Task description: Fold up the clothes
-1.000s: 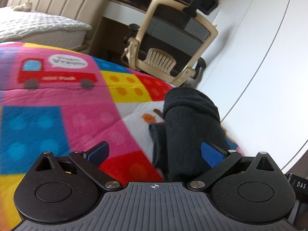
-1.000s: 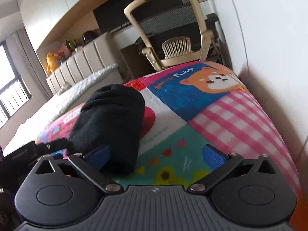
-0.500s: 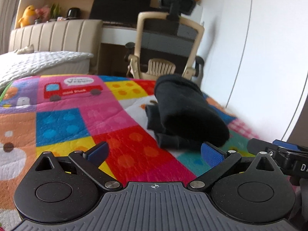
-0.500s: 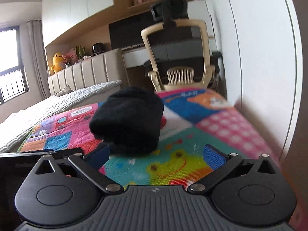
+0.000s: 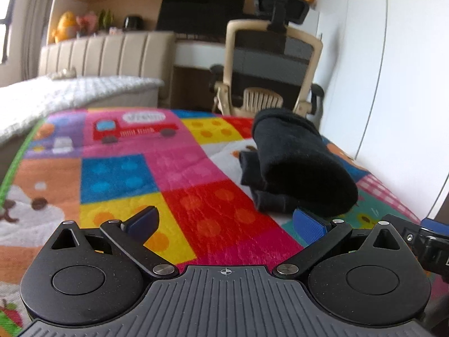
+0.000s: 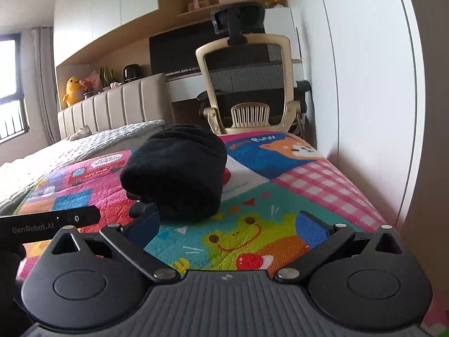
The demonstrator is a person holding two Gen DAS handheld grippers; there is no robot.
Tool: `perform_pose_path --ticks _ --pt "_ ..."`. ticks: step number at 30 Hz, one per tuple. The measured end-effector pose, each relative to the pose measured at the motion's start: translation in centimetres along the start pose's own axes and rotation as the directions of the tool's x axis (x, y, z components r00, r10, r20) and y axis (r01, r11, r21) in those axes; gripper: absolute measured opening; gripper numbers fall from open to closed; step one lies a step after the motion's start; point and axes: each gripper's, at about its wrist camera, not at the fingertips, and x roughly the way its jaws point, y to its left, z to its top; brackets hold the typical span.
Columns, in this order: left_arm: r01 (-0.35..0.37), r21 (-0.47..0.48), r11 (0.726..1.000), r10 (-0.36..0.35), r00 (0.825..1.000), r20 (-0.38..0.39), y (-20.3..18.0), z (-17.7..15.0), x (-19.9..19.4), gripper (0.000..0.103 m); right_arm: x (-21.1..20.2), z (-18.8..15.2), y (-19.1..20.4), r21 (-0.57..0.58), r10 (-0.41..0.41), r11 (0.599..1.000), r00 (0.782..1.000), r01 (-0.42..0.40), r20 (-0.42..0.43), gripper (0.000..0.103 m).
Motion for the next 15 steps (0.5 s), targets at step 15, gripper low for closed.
perform_pose_path --ticks 15 --pt "-0.071 0.077 0.994 0.068 0.997 0.047 -1.3 -0.2 -0.6 0.103 -0.3 -0.3 0.1 -0.008 -0.026 1.0 1.0 0.026 0.017 0.103"
